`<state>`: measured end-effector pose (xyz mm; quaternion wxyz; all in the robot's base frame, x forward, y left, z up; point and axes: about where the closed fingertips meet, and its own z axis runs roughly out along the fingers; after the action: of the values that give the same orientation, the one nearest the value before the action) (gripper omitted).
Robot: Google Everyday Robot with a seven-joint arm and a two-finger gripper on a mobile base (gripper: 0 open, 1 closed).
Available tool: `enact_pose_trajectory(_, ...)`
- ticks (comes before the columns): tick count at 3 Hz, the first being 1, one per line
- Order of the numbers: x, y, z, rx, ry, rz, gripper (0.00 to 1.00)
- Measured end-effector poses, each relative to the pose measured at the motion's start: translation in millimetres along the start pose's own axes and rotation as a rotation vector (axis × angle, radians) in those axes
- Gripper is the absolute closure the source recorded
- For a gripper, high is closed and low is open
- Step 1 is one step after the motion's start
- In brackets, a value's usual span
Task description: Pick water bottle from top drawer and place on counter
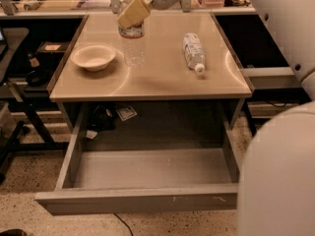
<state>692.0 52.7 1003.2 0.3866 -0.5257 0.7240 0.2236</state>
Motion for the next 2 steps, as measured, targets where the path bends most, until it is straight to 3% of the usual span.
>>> enact_pose_trajectory(2,18,-50,32,-0.013,-0.006,0.018,1.0)
